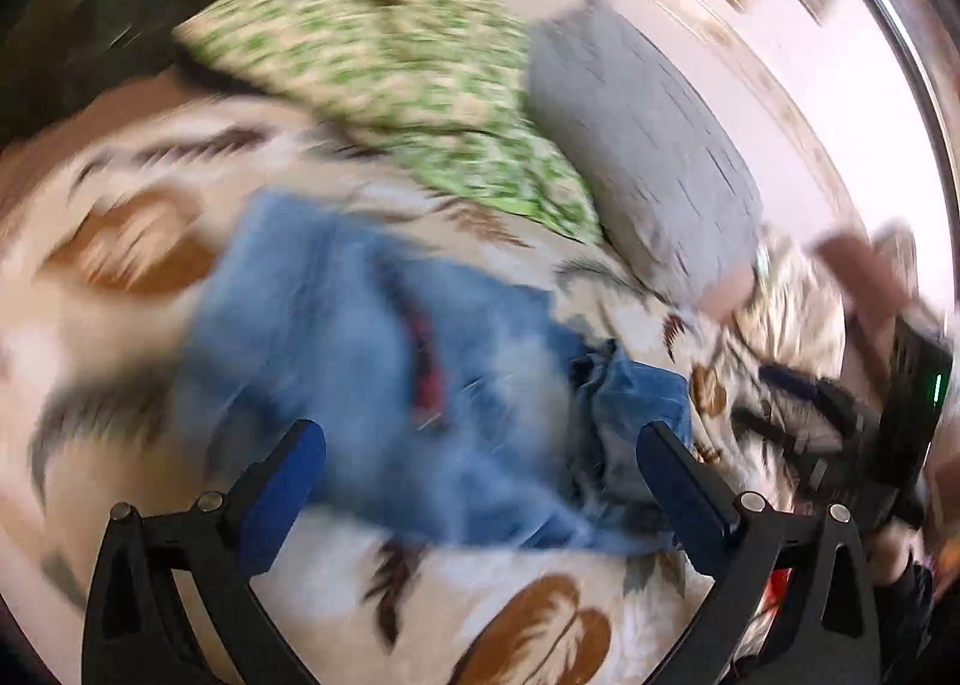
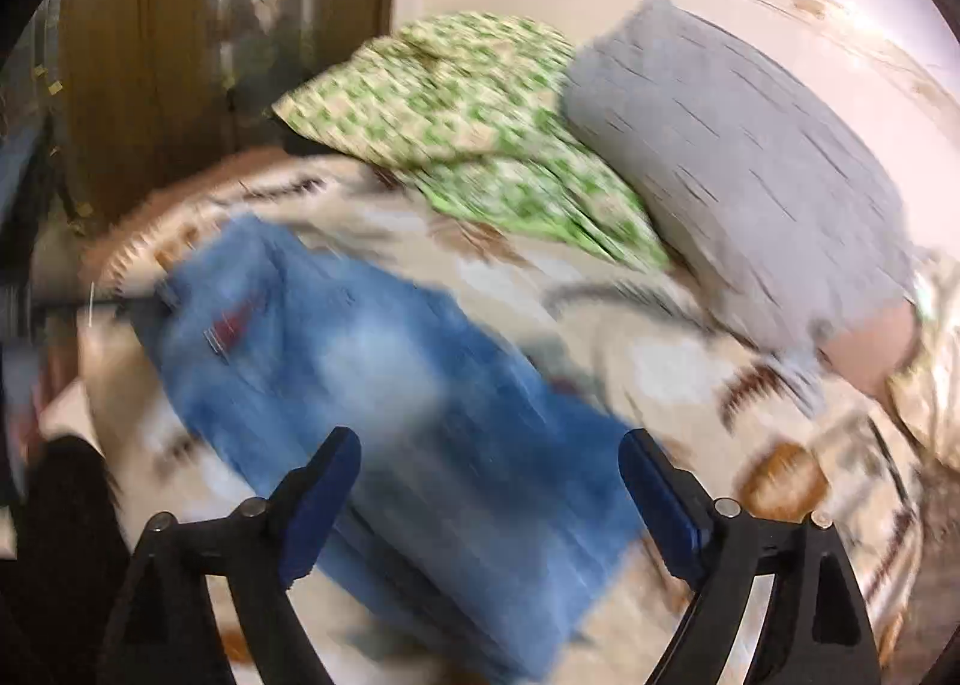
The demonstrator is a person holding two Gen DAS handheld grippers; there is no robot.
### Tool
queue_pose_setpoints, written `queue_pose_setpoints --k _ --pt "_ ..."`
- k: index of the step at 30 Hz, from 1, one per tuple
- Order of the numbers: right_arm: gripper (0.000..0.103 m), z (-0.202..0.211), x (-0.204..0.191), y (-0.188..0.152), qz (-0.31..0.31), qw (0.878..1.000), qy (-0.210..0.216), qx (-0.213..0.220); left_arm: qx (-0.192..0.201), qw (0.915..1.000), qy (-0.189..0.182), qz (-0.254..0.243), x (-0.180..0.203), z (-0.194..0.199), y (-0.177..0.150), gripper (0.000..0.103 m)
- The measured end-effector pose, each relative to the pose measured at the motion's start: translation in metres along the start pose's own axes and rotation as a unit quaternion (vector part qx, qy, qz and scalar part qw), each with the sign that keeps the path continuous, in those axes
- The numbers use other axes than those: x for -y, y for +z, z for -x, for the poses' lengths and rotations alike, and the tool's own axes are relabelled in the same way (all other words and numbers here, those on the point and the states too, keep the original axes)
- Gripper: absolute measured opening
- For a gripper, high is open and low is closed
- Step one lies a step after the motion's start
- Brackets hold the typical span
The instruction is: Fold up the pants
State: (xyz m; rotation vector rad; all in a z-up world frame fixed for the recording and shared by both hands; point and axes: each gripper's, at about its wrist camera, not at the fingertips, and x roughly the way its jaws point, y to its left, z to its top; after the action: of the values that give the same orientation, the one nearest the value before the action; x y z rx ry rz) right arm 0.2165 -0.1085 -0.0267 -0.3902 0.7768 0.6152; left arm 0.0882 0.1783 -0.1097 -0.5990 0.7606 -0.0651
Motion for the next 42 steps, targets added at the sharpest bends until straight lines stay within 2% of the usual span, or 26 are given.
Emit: queue_pose_setpoints --k 3,5,8,10,13,19,25,27,28,29,30,31,32,33,34,36,39,42 --pt "0.091 -0.015 -0.035 0.049 0.02 0.999 0.036 -0.011 0.011 0.9962 -0.004 0.086 -0.046 0.005 -0.028 0.103" --pt "0.091 -0.028 -0.058 0.074 0.035 0.998 0.055 -0.026 0.003 0.9924 -0.015 0.122 -0.063 -0.001 -0.038 0.103" --pt "0.091 -0.051 -0.106 0.109 0.065 0.993 0.081 -0.058 0.008 0.9809 -0.047 0.189 -0.089 -0.019 -0.047 0.103" --pt "0.091 -0.068 -0.133 0.125 0.086 0.99 0.083 -0.079 0.038 0.9737 -0.064 0.215 -0.1 -0.024 -0.046 0.103" --pt "0.091 -0.097 -0.17 0.145 0.116 0.984 0.077 -0.113 0.063 0.9721 -0.059 0.218 -0.098 -0.035 -0.037 0.103" --pt "0.091 -0.156 -0.219 0.172 0.127 0.972 0.073 -0.186 0.073 0.9856 -0.034 0.149 -0.085 -0.049 -0.029 0.103" --pt "0.091 -0.216 -0.254 0.186 0.15 0.953 0.03 -0.26 0.078 0.9905 -0.014 0.112 -0.079 -0.054 -0.029 0.1" --pt "0.091 -0.232 -0.258 0.188 0.152 0.949 0.017 -0.275 0.082 0.9899 -0.015 0.115 -0.084 -0.052 -0.031 0.095" --pt "0.086 -0.242 -0.259 0.187 0.153 0.945 0.01 -0.287 0.083 0.9894 -0.016 0.119 -0.086 -0.051 -0.032 0.088" --pt "0.052 -0.249 -0.258 0.185 0.157 0.941 0.004 -0.3 0.085 0.9886 -0.013 0.124 -0.091 -0.049 -0.033 0.083" --pt "0.036 -0.255 -0.258 0.181 0.162 0.936 0.006 -0.314 0.086 0.988 -0.013 0.128 -0.097 -0.045 -0.037 0.074" --pt "0.033 -0.258 -0.257 0.178 0.167 0.932 0.0 -0.322 0.085 0.9876 -0.012 0.131 -0.1 -0.044 -0.038 0.065" --pt "0.03 -0.258 -0.256 0.177 0.174 0.932 -0.003 -0.317 0.085 0.9878 -0.011 0.13 -0.101 -0.044 -0.039 0.062" --pt "0.029 -0.255 -0.254 0.176 0.177 0.933 0.0 -0.313 0.084 0.9882 -0.01 0.128 -0.1 -0.044 -0.039 0.054" --pt "0.028 -0.253 -0.251 0.176 0.175 0.934 0.003 -0.31 0.08 0.9889 -0.015 0.125 -0.099 -0.045 -0.04 0.042" --pt "0.027 -0.248 -0.247 0.177 0.172 0.937 0.006 -0.304 0.076 0.9887 -0.033 0.125 -0.097 -0.045 -0.042 0.03" --pt "0.026 -0.238 -0.244 0.177 0.177 0.94 0.011 -0.29 0.104 0.992 -0.033 0.064 -0.075 -0.031 -0.041 0.013" --pt "0.024 -0.214 -0.235 0.182 0.174 0.949 0.025 -0.261 0.122 0.9925 -0.012 -0.001 -0.049 -0.019 -0.042 0.013"
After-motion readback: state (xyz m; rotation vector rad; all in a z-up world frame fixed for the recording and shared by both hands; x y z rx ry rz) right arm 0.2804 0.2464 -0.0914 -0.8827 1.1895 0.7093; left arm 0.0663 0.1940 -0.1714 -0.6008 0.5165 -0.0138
